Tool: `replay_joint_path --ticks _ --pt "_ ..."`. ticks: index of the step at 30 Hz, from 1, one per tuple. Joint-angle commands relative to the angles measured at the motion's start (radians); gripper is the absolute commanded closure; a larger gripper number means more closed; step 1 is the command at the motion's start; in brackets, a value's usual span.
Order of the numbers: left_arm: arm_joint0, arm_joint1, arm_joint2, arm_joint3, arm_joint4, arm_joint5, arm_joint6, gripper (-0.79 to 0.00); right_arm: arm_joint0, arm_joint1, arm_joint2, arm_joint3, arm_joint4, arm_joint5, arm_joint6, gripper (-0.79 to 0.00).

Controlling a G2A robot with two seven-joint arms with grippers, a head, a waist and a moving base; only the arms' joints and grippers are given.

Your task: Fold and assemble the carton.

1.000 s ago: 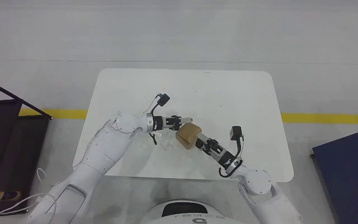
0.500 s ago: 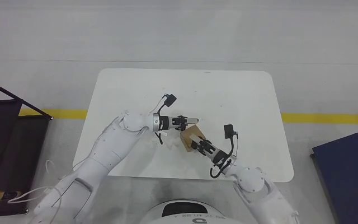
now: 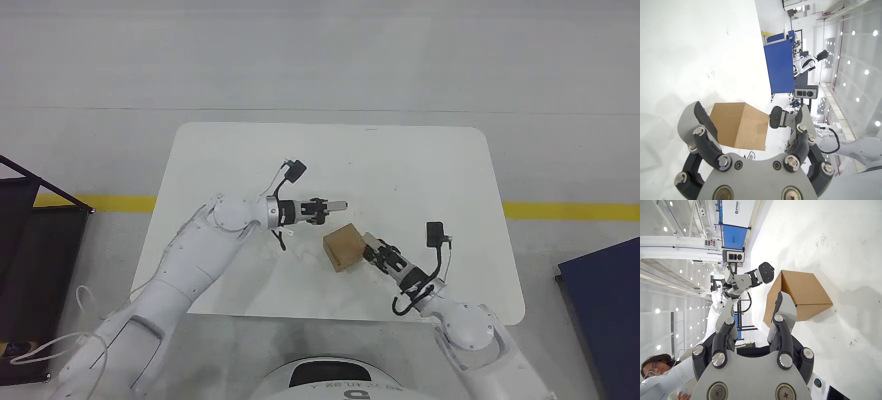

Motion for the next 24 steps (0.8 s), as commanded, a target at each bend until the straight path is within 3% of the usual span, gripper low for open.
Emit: replay_joint_path --ticks 1,11,24 --pt "-0.003 -0.004 0.013 -0.005 0.023 0.007 0.01 -0.785 -0.016 0.003 0.002 -0.019 -0.021 0.023 0.013 -0.449" --pt "-0.025 -0.034 0.072 0.032 0.028 0.002 0.04 -0.785 -0.088 0.014 0.021 -0.094 -0.07 0.084 0.045 -0.486" --pt "-0.015 -0.039 0.065 0.029 0.024 -0.009 0.046 -0.785 -0.03 0.012 -0.077 -0.099 -0.188 0.16 0.067 -0.486"
